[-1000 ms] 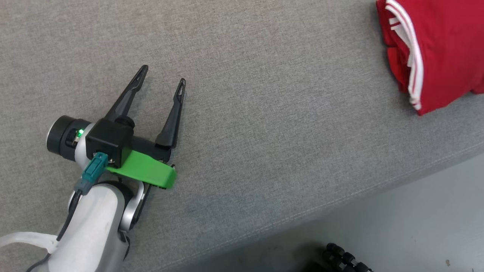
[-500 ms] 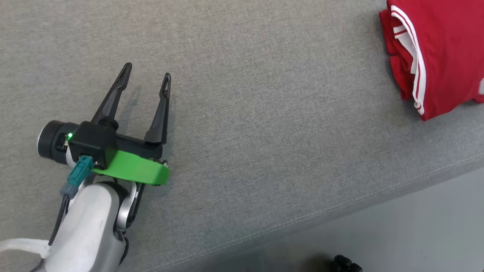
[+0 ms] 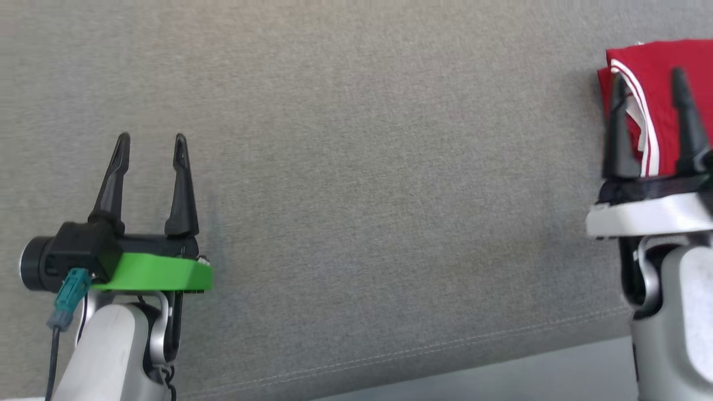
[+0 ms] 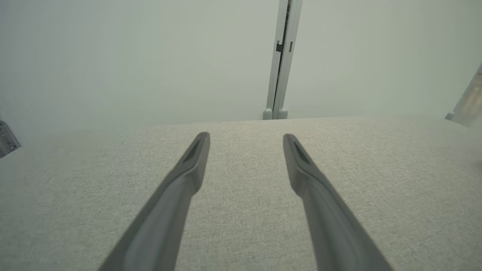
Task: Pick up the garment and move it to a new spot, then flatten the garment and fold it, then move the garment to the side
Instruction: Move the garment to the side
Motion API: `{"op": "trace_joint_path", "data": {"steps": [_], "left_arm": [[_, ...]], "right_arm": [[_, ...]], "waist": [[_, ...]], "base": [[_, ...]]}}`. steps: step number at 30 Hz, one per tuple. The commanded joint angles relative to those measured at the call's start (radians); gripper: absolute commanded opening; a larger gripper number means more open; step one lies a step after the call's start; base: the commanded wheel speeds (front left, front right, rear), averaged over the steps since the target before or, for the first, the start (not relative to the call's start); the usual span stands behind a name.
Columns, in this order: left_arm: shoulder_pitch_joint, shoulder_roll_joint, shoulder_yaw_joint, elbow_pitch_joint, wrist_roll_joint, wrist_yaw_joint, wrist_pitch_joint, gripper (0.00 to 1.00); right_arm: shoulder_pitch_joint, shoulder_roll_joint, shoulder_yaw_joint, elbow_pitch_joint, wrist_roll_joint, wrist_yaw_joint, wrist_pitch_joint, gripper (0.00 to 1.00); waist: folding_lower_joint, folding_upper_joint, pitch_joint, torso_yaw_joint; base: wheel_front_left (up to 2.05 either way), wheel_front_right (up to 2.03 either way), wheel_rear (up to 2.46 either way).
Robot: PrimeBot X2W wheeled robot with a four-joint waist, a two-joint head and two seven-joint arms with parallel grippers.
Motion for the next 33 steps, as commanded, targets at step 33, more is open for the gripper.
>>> {"op": "trace_joint_path", "data": {"steps": [33], "left_arm": [[0.357,0.034,-0.028,-0.027,-0.021,0.038,0.041,1.0]], "right_arm": [[0.505,0.056,0.048,-0.117,-0.006,-0.002,0.13,1.0]], "waist": [[0.0,0.0,-0.416,0.128]], "base": [[0.0,0.0,0.0]]}}
